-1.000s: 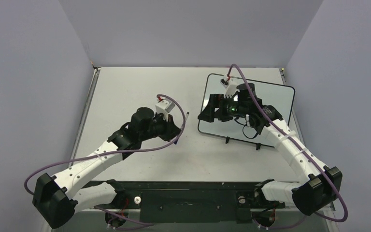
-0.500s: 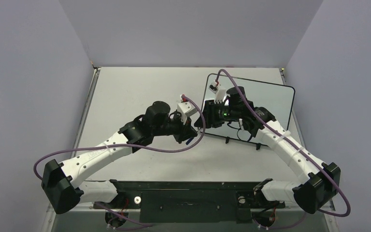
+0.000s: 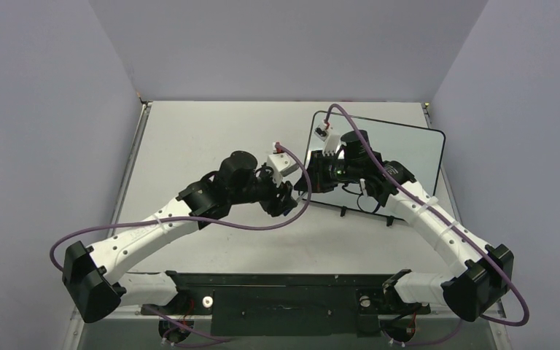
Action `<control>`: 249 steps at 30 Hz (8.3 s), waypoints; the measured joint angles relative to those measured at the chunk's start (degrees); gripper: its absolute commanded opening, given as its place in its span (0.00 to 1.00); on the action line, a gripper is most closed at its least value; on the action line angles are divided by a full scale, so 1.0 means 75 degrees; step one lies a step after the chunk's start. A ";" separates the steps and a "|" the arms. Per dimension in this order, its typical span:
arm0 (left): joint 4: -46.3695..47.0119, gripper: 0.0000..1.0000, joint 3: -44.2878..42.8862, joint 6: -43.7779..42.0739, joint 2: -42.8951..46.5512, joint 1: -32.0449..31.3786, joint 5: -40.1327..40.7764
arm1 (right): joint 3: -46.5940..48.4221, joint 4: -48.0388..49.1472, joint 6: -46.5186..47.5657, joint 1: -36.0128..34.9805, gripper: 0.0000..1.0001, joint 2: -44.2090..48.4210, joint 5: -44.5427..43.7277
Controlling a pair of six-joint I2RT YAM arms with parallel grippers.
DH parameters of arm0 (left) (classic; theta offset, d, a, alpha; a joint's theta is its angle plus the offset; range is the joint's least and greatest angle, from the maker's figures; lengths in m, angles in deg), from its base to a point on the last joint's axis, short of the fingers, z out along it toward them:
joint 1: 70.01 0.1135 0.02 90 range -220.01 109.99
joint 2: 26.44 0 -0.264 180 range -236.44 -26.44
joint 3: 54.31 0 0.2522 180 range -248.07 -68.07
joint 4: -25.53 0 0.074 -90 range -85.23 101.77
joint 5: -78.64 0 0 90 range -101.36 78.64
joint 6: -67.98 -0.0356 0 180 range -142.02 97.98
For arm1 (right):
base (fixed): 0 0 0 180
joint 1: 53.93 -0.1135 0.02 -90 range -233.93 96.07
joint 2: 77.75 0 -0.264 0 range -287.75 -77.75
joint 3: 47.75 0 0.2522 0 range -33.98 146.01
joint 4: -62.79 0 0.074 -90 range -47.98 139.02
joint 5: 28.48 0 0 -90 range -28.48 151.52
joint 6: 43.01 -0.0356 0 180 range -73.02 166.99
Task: Write a sentence on the whiteboard
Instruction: Open the whiteboard marker at the center of the board, then place the pen cap at the center of the board, then move the whiteboard to the center of the board.
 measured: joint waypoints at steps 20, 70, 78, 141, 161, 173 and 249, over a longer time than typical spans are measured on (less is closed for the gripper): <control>0.2582 0.67 0.1807 0.2637 0.2194 0.2381 -0.2716 | 0.0009 0.1941 -0.1999 0.0609 0.00 0.0711 -0.0032; 0.7379 0.00 0.2098 0.6586 0.1472 0.2573 -0.3751 | -0.0119 0.3794 -0.3360 0.0545 0.70 0.1040 0.1099; 0.6094 0.00 0.1049 0.5170 0.1201 0.2760 -0.4849 | -0.0017 0.3214 -0.3115 0.0542 0.57 0.1040 0.1373; 0.5021 0.00 0.0291 0.4147 0.0504 0.3529 -0.6277 | 0.0108 0.3185 -0.3008 0.0265 0.00 0.0883 0.1658; 0.4747 0.00 0.2766 0.4036 0.1667 0.4552 -0.3436 | -0.0309 0.1912 -0.2200 0.2183 0.00 0.1734 0.0545; 0.3238 0.00 0.4797 0.3605 0.2025 0.2690 0.1323 | -0.0309 0.0335 -0.0624 0.2270 0.00 0.2859 -0.4336; 0.8833 0.67 -0.2043 0.5409 -0.7804 0.3392 -0.4036 | -0.1096 0.0842 -0.0484 0.8314 0.00 -0.1256 -0.5954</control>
